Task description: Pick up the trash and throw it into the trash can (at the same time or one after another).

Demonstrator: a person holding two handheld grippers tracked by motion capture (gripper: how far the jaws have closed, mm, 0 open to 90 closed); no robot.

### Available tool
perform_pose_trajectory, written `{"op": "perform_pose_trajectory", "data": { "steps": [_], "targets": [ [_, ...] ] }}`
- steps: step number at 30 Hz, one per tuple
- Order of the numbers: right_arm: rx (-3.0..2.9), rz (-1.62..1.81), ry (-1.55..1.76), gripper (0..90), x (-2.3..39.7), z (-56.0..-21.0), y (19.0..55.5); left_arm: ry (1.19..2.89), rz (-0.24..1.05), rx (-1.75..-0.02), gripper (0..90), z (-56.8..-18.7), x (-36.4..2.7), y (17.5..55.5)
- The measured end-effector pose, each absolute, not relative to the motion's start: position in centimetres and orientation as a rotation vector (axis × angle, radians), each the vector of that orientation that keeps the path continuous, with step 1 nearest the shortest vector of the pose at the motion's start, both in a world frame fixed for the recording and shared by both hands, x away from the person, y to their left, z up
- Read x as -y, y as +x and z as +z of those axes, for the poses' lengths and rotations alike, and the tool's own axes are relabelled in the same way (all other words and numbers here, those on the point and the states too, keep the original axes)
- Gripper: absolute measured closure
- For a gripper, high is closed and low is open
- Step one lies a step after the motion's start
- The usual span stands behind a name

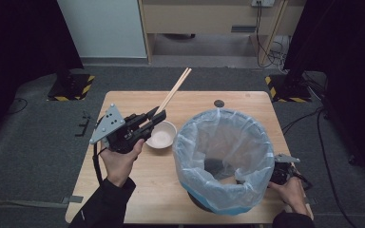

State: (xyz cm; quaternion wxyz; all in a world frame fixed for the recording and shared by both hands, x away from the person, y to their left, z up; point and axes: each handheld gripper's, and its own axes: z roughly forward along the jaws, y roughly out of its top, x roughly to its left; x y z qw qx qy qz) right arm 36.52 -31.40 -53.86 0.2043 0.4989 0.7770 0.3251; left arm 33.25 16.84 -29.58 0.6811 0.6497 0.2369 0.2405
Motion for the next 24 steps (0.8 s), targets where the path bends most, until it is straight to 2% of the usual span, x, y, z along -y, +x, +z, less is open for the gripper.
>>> {"op": "perform_pose_trajectory", "data": {
  "steps": [24],
  "targets": [
    [-2.167, 0.907, 1.392, 2.0, 31.4, -53.9, 36.5, 1.494, 0.434, -0.377, 79.4, -27.8, -11.3, 30.9]
  ]
}}
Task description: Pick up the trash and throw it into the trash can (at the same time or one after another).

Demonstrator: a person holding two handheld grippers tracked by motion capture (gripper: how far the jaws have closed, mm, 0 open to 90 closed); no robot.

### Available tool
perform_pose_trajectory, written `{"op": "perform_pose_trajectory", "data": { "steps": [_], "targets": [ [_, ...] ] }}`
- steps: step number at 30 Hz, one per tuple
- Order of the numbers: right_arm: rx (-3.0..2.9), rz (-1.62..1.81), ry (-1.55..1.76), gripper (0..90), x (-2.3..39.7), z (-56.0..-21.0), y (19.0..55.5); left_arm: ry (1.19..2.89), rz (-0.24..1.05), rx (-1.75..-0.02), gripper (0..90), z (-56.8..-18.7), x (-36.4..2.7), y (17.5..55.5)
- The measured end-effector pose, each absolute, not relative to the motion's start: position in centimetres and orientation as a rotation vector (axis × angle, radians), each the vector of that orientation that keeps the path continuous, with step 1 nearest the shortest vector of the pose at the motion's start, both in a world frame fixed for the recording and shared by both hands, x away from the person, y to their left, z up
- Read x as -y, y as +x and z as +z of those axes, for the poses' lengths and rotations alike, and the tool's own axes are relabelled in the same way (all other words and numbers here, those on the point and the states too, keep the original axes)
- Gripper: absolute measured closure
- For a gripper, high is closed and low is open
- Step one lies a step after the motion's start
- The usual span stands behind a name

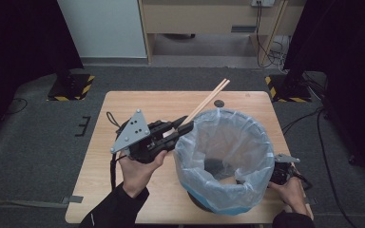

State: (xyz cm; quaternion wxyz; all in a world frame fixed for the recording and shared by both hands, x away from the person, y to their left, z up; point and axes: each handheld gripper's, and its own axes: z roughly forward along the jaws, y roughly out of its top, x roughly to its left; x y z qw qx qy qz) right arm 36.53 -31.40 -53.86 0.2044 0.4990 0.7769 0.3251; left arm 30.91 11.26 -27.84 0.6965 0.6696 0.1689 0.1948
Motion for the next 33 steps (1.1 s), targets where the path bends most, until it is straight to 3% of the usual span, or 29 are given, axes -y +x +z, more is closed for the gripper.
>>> {"op": "perform_pose_trajectory", "data": {
  "steps": [23, 25, 26, 33],
  "targets": [
    [-2.167, 0.907, 1.391, 2.0, 31.4, -53.9, 36.5, 1.57, 0.316, -0.319, 78.6, -28.5, -7.2, 31.2],
    [-2.166, 0.906, 1.393, 2.0, 31.4, -53.9, 36.5, 1.566, 0.307, -0.318, 76.8, -28.5, -7.2, 31.3],
    [-2.167, 0.907, 1.392, 2.0, 31.4, -53.9, 36.5, 1.557, 0.3, -0.324, 69.5, -28.6, -7.3, 31.5],
    [-2.167, 0.907, 1.392, 2.0, 31.4, -53.9, 36.5, 1.546, 0.329, -0.36, 59.2, -28.7, -8.8, 31.8]
  ]
}}
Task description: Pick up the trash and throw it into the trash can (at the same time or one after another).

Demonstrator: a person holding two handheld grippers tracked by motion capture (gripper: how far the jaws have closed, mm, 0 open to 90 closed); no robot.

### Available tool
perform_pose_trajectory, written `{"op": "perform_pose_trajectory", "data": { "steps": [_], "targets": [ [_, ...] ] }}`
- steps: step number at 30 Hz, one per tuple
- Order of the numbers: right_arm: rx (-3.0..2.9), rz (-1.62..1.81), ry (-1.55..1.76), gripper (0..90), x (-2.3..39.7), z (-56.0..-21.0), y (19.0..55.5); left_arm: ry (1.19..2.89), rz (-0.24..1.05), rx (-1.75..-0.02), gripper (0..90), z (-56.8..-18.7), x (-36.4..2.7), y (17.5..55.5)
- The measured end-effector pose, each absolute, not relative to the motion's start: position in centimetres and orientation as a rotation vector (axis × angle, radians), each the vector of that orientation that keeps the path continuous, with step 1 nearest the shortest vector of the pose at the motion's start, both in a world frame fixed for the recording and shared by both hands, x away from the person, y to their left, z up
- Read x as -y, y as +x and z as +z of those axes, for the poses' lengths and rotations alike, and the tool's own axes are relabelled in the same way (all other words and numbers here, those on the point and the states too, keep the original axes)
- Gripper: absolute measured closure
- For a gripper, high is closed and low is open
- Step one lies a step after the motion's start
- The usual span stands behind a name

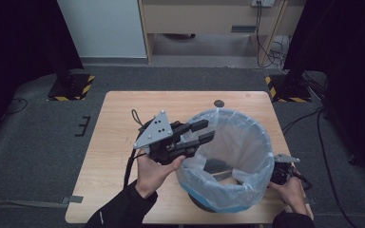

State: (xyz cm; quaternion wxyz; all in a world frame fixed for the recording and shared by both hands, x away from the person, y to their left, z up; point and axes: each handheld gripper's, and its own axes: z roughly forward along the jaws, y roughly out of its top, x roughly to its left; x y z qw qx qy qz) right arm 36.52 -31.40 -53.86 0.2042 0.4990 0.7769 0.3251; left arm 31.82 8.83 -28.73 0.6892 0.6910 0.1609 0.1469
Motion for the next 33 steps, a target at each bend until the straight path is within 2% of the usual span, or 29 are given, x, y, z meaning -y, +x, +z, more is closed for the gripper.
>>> {"op": "perform_pose_trajectory", "data": {
  "steps": [15, 22, 33],
  "targets": [
    [-2.167, 0.907, 1.392, 2.0, 31.4, -53.9, 36.5, 1.505, 0.499, -0.561, 45.4, -30.0, -16.0, 34.1],
    [-2.167, 0.907, 1.392, 2.0, 31.4, -53.9, 36.5, 1.539, 0.579, -0.714, 42.7, -32.8, -18.4, 36.9],
    [-2.167, 0.907, 1.392, 2.0, 31.4, -53.9, 36.5, 1.591, 0.602, -0.935, 40.7, -37.8, -20.7, 40.9]
  ]
}}
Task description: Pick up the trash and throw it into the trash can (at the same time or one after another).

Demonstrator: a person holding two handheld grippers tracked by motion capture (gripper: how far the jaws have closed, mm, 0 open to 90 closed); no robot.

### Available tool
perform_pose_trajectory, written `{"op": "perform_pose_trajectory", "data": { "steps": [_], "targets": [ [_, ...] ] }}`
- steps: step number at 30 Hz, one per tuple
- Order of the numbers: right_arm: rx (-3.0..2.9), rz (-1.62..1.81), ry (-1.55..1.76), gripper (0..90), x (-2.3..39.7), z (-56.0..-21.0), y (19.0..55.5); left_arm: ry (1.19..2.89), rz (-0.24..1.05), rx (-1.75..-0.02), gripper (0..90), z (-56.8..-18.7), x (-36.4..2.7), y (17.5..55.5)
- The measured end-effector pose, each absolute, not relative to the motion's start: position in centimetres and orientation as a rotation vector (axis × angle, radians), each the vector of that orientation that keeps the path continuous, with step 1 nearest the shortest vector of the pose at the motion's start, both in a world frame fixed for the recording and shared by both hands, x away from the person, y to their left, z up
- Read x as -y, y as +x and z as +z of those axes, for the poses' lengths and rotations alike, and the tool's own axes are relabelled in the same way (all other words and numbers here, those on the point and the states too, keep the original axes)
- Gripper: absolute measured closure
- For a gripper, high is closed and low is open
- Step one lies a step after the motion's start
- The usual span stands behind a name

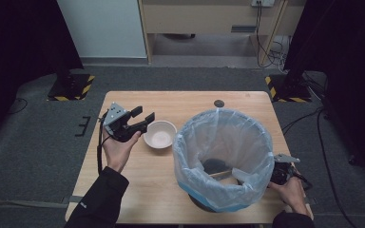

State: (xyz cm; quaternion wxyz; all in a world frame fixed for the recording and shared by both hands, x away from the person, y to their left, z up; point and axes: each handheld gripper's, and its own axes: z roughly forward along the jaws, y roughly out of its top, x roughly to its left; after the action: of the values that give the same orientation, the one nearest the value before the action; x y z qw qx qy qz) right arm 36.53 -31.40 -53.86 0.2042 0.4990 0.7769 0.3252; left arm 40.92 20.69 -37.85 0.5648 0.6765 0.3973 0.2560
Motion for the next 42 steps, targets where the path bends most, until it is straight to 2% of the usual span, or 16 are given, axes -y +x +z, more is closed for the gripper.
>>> {"op": "perform_pose_trajectory", "data": {
  "steps": [15, 29, 34, 42],
  "targets": [
    [-2.168, 0.907, 1.391, 2.0, 31.4, -53.9, 36.5, 1.694, 0.586, -1.15, 40.5, -44.5, -21.1, 44.7],
    [-2.168, 0.908, 1.391, 1.9, 31.4, -53.9, 36.6, 1.769, 0.549, -1.272, 40.1, -49.3, -21.4, 46.2],
    [-2.167, 0.91, 1.388, 1.9, 31.4, -53.9, 36.6, 1.778, 0.512, -1.336, 41.9, -50.9, -21.4, 46.6],
    [-2.168, 0.91, 1.386, 1.9, 31.4, -53.9, 36.6, 1.804, 0.458, -1.379, 50.9, -52.2, -21.3, 46.8]
  ]
}}
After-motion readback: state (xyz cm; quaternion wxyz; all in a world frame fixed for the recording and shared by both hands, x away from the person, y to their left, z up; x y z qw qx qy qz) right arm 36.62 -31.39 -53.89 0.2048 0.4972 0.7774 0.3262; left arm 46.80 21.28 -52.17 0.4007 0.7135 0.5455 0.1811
